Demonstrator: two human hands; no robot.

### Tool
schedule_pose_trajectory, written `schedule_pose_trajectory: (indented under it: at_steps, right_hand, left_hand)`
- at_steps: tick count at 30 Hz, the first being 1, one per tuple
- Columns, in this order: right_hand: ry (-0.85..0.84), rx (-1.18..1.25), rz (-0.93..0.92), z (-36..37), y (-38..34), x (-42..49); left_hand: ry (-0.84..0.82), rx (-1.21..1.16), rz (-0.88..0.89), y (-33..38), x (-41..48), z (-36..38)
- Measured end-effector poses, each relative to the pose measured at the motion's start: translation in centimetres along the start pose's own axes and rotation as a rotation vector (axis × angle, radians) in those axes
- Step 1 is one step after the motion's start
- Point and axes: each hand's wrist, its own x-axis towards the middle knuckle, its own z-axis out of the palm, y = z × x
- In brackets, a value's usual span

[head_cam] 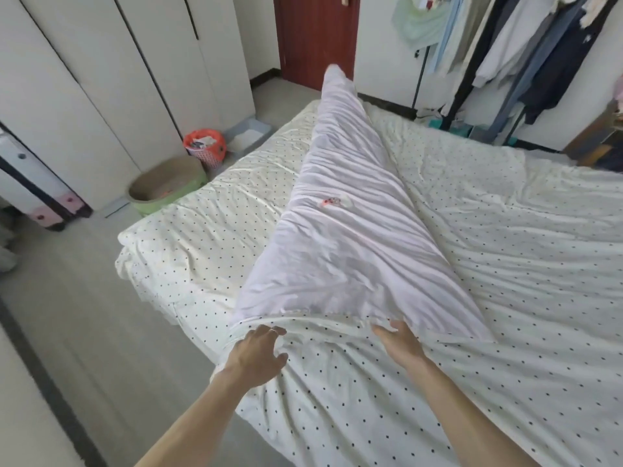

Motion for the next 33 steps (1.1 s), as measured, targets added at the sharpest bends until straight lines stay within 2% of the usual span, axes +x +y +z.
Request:
schedule_pose_trajectory:
  at_steps: [5,7,10,13,19,21,23,28,33]
  right_hand:
    - [0.089,0.394,0.355,2.0,1.2,9.2]
    - [0.174,0.576,0.476,2.1,2.1,12.4]
    - [0.253,0.872,0.540,1.3,3.2,15.3]
    - [0.236,1.114,0.579,-0.3,4.1,17.5]
    - [0.134,1.249,0.470,-2.2,2.1,18.7]
    - [0.065,1.292,0.397,-2.9,0.4,18.4]
    - [0.069,1.289,0.346,-4.1,-0.7,18.0]
    - [0.227,1.413,0.351,-7.6,-2.3,17.7]
    - [0.222,1.291,0.188,-6.6,-8.2,17.3]
  left_hand:
    - [-0.112,0.070,0.068,1.5,7.7,2.3]
    - [-0.166,0.102,0.098,2.5,11.3,3.9]
    - [-0.189,0.141,0.160,4.6,14.6,5.4]
    - [-0.248,0.205,0.250,7.5,17.7,6.8]
    - [-0.294,0.275,0.373,14.1,22.8,8.4]
    - [-0.259,0.298,0.361,15.8,23.7,8.1]
    - [-0.187,0.247,0.315,16.6,24.6,7.0]
    - [-0.161,0.049,0.246,15.7,25.8,0.9]
    - [-0.140,-0.088,0.183,10.1,26.3,-6.7]
